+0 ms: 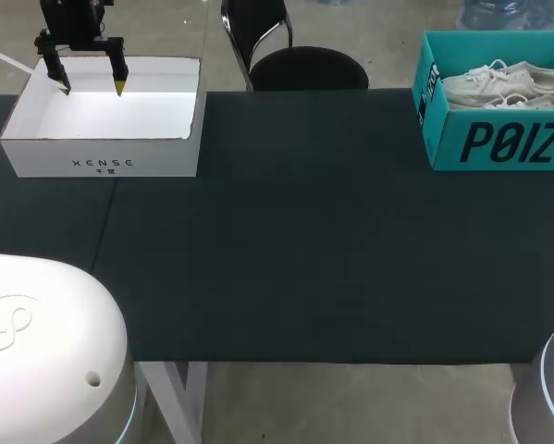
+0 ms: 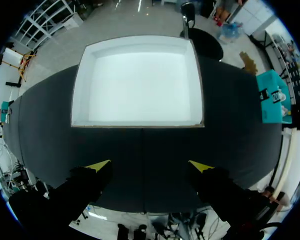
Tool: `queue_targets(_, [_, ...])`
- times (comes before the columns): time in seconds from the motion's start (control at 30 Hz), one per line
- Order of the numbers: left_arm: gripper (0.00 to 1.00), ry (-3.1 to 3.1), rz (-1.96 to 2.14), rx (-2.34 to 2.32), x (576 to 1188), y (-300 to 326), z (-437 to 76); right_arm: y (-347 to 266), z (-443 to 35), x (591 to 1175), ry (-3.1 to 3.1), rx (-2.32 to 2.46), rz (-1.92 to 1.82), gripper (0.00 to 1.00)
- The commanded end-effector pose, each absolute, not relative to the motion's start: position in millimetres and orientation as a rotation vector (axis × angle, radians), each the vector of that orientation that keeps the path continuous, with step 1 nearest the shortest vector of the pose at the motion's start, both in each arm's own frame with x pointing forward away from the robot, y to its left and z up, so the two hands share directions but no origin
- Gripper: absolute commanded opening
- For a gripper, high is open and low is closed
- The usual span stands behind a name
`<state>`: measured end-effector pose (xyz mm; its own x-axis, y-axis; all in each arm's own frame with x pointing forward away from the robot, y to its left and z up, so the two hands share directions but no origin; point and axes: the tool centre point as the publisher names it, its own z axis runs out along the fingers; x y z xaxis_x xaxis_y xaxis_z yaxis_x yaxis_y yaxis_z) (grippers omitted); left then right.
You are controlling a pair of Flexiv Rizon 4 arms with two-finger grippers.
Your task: Take the shoe out of the shoebox, open the shoe tongue, remove and reinsert the insole, then place the shoe into the shoebox
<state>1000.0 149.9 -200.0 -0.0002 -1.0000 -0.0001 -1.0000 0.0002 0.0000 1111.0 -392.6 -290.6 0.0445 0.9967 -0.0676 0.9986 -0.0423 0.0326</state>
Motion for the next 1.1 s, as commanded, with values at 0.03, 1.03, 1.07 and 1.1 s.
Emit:
queue_targets(0.03, [1.00, 2.222, 0.000, -2.221, 1000, 150, -200, -399, -297, 1114, 2.121, 2.220, -0.039, 1.00])
queue_targets(1.03, [1.00, 2.222, 0.000, -2.221, 1000, 150, -200, -409, -336, 1117, 2.059, 2.244, -0.051, 0.00])
queue_targets(1.07, [1.00, 2.222, 0.000, -2.221, 1000, 150, -200, -409, -335, 1117, 2.056, 2.244, -0.050, 0.00])
queue_targets(1.1, [1.00, 2.222, 0.000, -2.221, 1000, 150, -200, -410, -333, 1117, 2.047, 2.247, -0.040, 0.00])
